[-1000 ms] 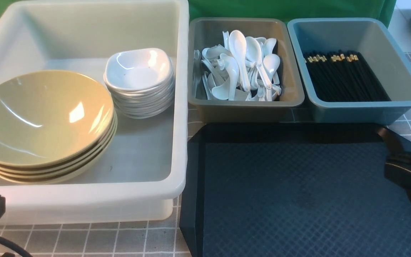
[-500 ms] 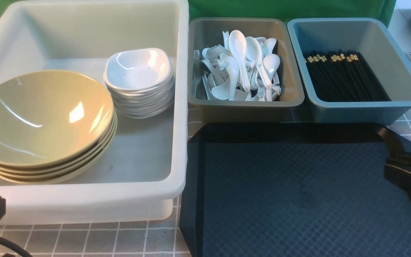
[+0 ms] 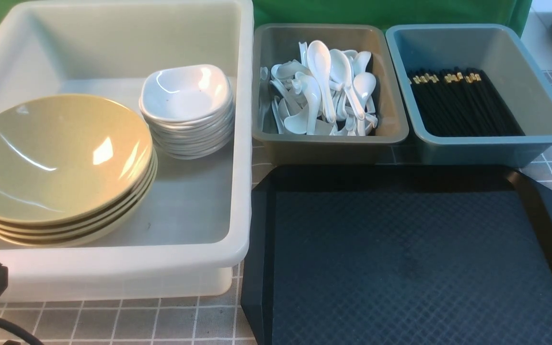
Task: On grey table put chopsticks spoon bowls plates into blue grey white boxes.
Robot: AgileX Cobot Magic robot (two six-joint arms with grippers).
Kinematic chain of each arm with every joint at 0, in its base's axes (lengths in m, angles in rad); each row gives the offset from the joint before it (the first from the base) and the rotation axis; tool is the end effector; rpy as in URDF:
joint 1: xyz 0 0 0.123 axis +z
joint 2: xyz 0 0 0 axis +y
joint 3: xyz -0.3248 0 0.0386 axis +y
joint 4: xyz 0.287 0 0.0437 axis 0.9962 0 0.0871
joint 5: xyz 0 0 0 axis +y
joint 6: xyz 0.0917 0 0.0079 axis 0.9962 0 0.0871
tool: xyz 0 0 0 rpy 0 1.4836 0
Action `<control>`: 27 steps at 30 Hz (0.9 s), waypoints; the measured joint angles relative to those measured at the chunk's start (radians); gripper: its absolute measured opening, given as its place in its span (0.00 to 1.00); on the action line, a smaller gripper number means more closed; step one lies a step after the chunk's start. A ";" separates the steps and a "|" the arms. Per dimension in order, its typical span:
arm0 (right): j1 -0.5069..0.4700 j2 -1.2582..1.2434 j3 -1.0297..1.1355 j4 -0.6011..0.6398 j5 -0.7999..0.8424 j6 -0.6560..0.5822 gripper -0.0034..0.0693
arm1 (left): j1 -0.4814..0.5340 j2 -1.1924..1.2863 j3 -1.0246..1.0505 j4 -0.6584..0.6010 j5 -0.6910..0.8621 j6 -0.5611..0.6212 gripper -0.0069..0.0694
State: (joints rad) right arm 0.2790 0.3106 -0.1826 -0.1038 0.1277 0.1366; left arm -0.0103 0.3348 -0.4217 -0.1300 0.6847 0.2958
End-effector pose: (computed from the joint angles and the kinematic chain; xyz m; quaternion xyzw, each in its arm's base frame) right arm 0.0806 0.0218 0.2502 -0.0893 0.7586 0.0955 0.6383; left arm 0.0681 -0.0083 0.2900 0.1089 0.8543 0.0115 0.5081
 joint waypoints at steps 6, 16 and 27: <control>-0.236 -0.221 0.181 -0.012 0.002 0.001 0.05 | 0.000 0.000 0.000 0.000 0.000 0.000 0.08; -0.301 -0.320 0.192 -0.035 0.116 -0.004 0.05 | 0.000 0.000 0.001 0.000 0.008 0.000 0.08; -0.301 -0.320 0.190 -0.038 0.132 -0.004 0.05 | 0.000 0.000 0.001 0.000 0.022 0.000 0.08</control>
State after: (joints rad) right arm -0.0224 -0.0098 0.0072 -0.1420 0.2595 0.1328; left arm -0.0103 0.3348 -0.4209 -0.1303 0.7070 0.2958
